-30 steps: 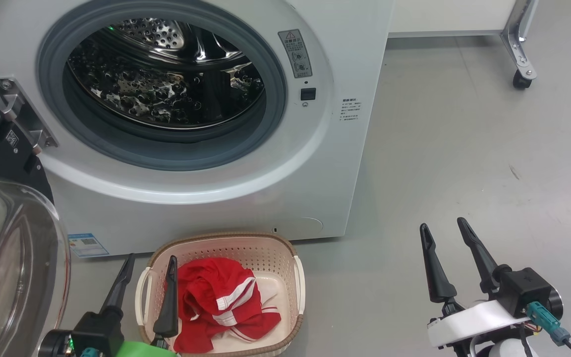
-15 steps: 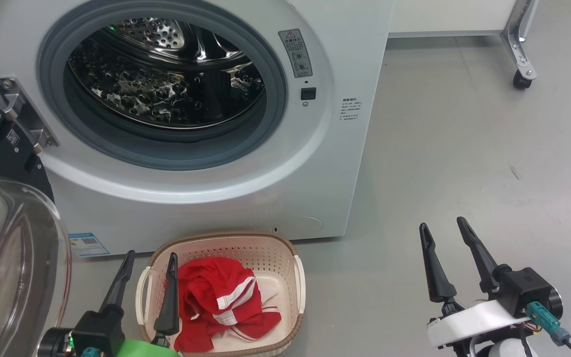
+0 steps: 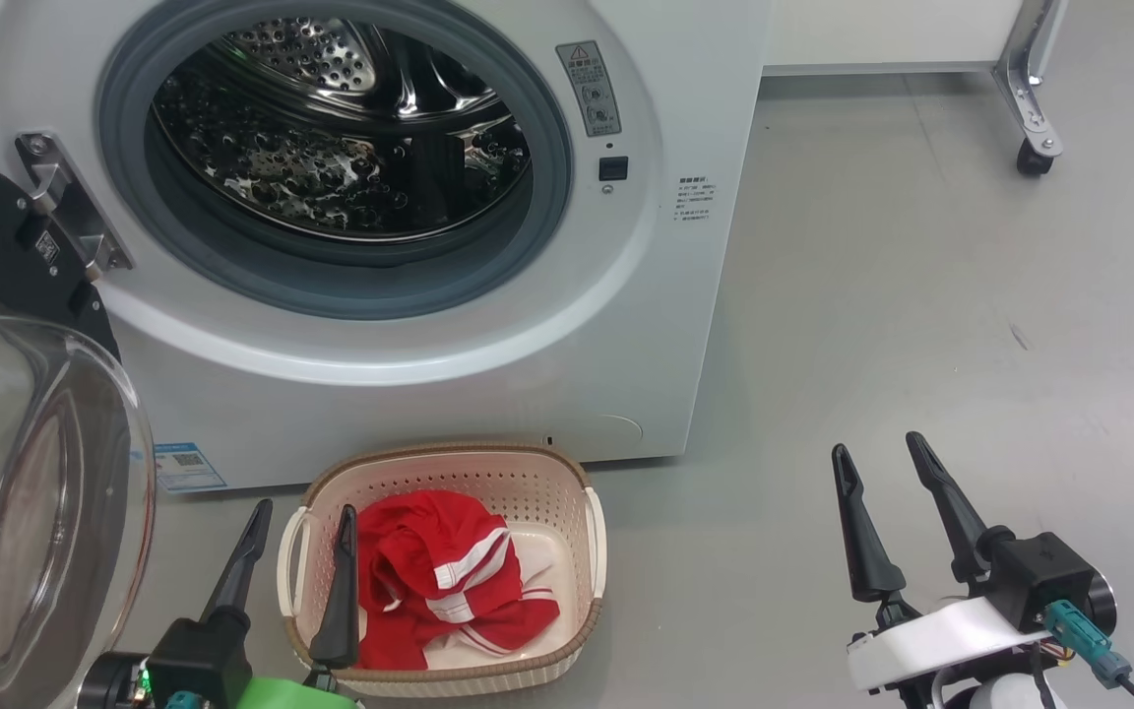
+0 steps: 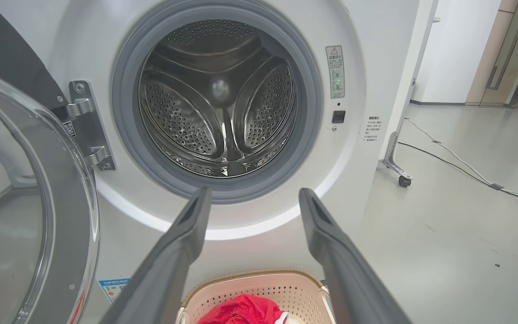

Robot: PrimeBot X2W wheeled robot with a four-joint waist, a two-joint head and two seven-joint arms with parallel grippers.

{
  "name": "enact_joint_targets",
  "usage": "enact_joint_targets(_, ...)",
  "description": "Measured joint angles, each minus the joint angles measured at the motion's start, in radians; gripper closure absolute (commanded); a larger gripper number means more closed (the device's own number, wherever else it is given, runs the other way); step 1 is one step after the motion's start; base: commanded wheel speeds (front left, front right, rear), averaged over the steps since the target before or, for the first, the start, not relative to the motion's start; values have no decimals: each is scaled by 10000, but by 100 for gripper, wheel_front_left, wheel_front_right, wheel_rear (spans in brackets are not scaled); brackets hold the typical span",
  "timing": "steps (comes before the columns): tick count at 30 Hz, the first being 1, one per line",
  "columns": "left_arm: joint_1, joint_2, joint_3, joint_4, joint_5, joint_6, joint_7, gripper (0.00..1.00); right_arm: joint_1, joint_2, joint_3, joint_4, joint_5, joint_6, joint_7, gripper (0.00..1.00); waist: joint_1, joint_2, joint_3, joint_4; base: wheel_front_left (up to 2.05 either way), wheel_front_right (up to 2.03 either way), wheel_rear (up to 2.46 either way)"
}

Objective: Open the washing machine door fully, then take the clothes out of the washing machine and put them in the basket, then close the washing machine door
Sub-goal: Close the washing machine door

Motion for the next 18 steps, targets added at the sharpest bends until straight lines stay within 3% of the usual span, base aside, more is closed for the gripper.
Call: enact_joint_targets(18,98,25,-23,-251,19,56,12,0,125,2,25,2,0,2,0,0,0,0,8,-5,-104,104,0)
